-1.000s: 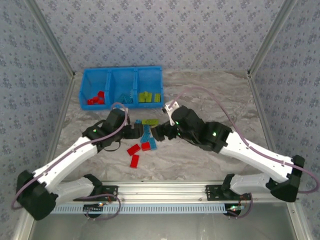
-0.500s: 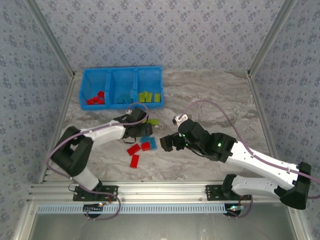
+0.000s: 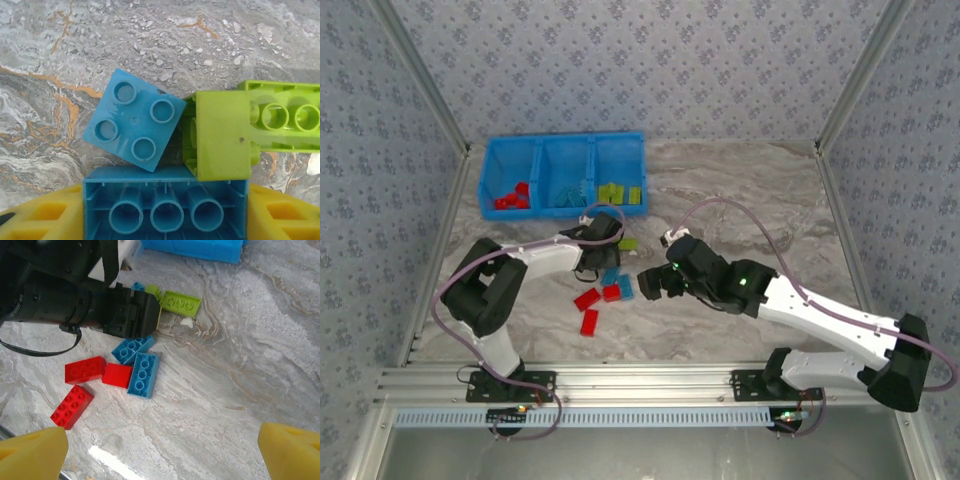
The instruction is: Sort the legos into containers by color
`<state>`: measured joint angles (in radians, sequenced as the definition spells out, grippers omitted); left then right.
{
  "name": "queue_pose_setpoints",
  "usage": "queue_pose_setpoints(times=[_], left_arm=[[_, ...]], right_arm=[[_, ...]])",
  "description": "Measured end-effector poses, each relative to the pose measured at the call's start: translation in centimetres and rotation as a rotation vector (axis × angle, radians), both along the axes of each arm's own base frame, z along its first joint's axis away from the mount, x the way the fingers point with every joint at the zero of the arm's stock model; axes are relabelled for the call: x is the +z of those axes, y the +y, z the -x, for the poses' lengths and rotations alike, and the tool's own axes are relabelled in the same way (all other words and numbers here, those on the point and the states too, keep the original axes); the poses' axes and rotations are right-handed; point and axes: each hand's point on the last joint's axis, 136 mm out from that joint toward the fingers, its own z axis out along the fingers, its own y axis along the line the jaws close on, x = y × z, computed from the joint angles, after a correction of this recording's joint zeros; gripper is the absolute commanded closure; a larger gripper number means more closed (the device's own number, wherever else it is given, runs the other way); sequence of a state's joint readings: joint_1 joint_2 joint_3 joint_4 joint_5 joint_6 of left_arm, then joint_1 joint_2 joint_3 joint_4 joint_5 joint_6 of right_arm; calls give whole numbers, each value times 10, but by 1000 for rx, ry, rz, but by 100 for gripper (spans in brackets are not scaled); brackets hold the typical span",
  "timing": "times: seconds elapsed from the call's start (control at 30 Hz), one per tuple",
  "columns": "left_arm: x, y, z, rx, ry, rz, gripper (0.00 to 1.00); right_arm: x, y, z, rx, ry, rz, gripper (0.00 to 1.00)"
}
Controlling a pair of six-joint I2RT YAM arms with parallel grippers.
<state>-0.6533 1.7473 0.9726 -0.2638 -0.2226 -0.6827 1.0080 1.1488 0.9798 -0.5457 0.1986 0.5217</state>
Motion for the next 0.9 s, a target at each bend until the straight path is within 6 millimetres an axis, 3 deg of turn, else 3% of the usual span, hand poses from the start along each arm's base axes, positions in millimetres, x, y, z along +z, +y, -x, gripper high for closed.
queue_pose_setpoints(times=[0.1, 0.2, 0.27, 0.43, 0.5, 0.57, 0.67, 0.8, 0.9], left_arm=[[3, -4, 3, -17, -3, 37, 50], [20, -1, 13, -27, -20, 68, 51], [43, 1, 15, -30, -62, 96, 51], [122, 14, 10, -15, -266, 160, 51], [140, 25, 6, 9, -321, 160, 51], [148, 42, -6, 57, -348, 142, 51], [149, 73, -39, 151, -355, 87, 52], [143, 101, -100, 246, -333, 51, 51], [134, 110, -143, 276, -312, 64, 36]], right_arm=[[-7, 7, 2, 18, 34, 0, 0], [-7, 14, 2, 25, 63, -5, 0], [-4, 19, 1, 23, 75, -9, 0], [0, 27, -2, 15, 94, -13, 0], [-1, 27, -2, 12, 102, -11, 0], [-2, 27, -2, 8, 106, -11, 0], [-4, 27, -2, 2, 115, -4, 0], [-7, 26, -1, -4, 127, 6, 0], [-8, 25, 0, -7, 131, 12, 0]])
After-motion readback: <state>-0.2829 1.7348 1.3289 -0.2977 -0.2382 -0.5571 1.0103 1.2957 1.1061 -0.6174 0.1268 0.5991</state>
